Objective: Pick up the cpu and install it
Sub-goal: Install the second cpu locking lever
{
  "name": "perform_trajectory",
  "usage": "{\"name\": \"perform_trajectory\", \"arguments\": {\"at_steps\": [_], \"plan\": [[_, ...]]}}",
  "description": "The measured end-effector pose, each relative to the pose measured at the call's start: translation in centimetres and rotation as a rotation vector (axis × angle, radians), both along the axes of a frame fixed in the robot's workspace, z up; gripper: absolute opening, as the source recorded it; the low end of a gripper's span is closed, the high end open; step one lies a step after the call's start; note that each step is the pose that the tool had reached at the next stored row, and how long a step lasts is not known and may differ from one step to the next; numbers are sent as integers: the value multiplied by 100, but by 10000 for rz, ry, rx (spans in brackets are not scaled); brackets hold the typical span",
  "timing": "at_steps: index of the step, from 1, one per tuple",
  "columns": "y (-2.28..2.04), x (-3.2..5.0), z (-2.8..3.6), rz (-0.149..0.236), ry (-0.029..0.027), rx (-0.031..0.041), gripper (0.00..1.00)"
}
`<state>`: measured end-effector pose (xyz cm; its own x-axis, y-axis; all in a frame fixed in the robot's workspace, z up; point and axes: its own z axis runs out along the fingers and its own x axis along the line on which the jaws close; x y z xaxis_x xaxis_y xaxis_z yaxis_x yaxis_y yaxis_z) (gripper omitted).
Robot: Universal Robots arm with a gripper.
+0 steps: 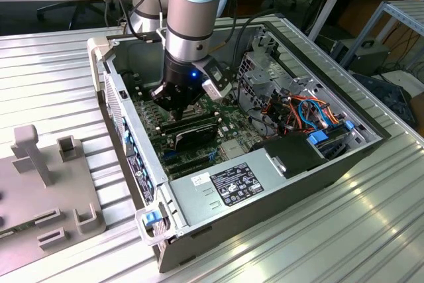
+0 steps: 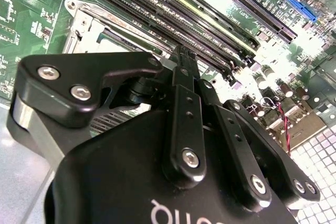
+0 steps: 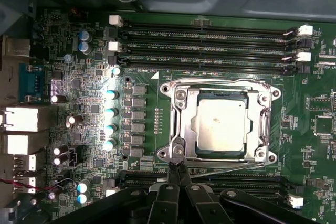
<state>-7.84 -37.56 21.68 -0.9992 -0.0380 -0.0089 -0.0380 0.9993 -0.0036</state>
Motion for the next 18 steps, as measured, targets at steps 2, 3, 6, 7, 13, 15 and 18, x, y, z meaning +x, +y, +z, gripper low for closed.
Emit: {"name": "perform_trajectory", "arguments": {"at_steps": [2, 3, 6, 7, 13, 15, 18], "plan": [[1, -11, -1, -1, -5, 0, 11], [2, -17, -1, 0, -7, -1, 11], [3, -33, -2, 0, -10, 0, 11], [2, -33, -1, 0, -9, -1, 11], [2, -42, -6, 0, -9, -1, 11], [3, -42, -7, 0, -10, -1, 11], [3, -42, -8, 0, -10, 6, 11]]}}
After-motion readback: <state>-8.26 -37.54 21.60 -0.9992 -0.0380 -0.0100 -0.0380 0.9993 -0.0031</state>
